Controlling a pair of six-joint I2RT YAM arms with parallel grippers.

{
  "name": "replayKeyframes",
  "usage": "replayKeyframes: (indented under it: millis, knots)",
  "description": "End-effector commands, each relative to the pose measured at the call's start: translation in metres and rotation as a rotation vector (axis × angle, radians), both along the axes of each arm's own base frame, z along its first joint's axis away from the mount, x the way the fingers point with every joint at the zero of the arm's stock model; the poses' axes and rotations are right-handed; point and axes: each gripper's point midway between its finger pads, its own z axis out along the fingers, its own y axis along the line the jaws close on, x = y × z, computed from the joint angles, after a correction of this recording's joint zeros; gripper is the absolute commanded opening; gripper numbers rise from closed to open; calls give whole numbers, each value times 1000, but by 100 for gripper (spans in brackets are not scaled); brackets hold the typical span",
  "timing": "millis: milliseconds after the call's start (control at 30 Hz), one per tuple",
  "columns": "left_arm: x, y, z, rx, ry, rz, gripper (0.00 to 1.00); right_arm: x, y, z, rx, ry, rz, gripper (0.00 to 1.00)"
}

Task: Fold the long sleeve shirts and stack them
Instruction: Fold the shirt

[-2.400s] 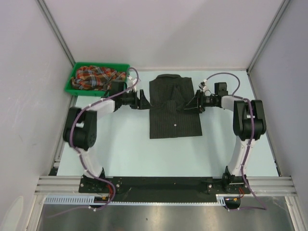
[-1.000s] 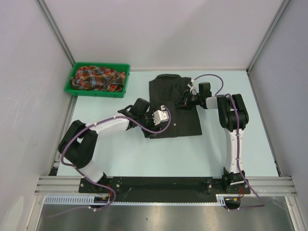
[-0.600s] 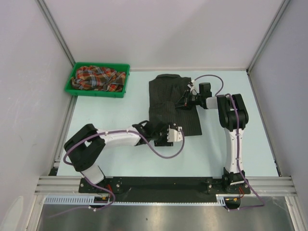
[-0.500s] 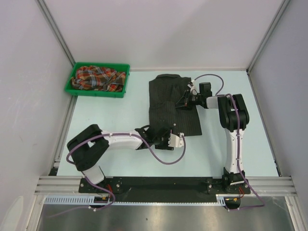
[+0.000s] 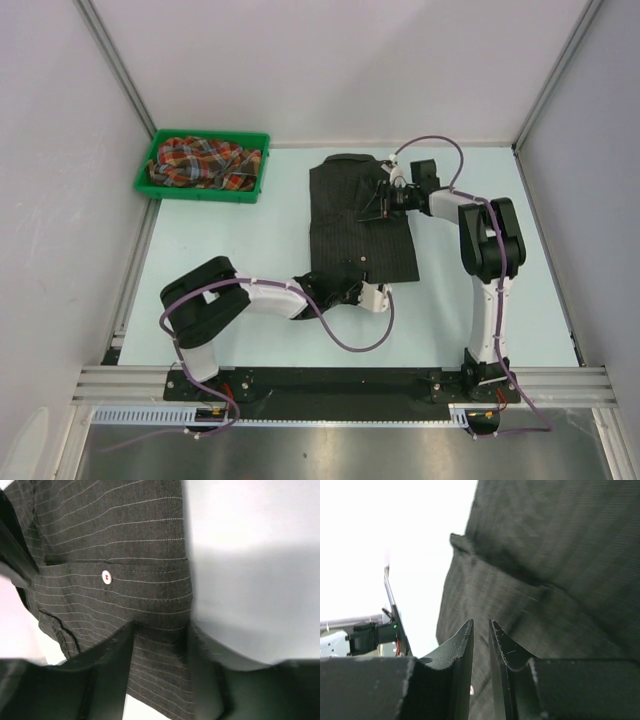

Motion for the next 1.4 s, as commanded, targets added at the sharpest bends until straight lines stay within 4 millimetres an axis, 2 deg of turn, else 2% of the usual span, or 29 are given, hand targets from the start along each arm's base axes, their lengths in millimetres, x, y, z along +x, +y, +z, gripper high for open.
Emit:
replayKeyframes:
  millis: [0,67,133,167,233,267,300,333,367,400,433,467,500,567,600,667,767,800,933,1033,1133,1167,1200,1267,1367]
  knots:
    - [-2,13,-20,84,-8,4,41,4,33,7,46,-70,66,24]
    - [-2,13,-19,80,-8,7,31,7,36,-5,49,-41,60,23]
    - [-4,14,-19,83,-5,2,20,15,34,-28,36,5,38,23]
    - [-5,14,-17,82,-6,1,0,18,32,-35,32,21,29,23]
    - [-13,14,-17,88,14,-16,0,19,29,-55,23,70,10,23]
    - [-16,13,-8,69,14,-22,0,18,28,-59,22,82,9,23]
    - [-25,18,-11,87,51,-28,0,12,30,-62,19,102,20,23]
    - [-37,15,-8,86,66,-49,0,7,30,-58,21,105,30,23]
    - [-45,13,4,60,73,-70,0,-2,37,-53,22,99,56,24]
    - [-58,21,-1,85,103,-75,0,-12,41,-48,33,104,81,25]
    - [-73,16,3,79,109,-106,0,-24,42,-45,41,110,101,27]
    - [-84,18,9,73,127,-119,0,-29,45,-24,60,79,114,31]
    - [-96,25,7,87,176,-105,0,-33,50,-12,74,49,129,34]
    - [-113,25,15,69,214,-109,0,-38,53,10,83,13,144,38]
    - [-122,29,15,73,263,-88,0,-43,54,11,69,-4,160,38]
    - [-130,30,20,65,310,-69,0,-57,52,3,35,25,180,38]
    - [-143,33,27,62,381,-35,0,-86,54,-23,-6,66,224,36]
    - [-147,29,33,47,398,-43,0,-105,51,-42,-27,111,237,35]
    - [-171,23,62,6,473,-94,0,-159,58,-66,-57,181,326,32]
    - [-185,20,92,-35,534,-118,0,-185,63,-63,-72,172,371,31]
    - [-196,18,121,-81,579,-145,0,-193,65,-55,-83,159,382,31]
    - [-197,18,133,-94,587,-148,0,-202,65,-54,-91,181,395,31]
    - [-199,18,139,-102,591,-150,0,-206,65,-51,-91,187,402,31]
    - [-200,20,154,-118,593,-156,0,-226,62,-47,-102,210,418,31]
    - [-197,22,168,-141,583,-165,0,-256,59,-39,-102,238,441,32]
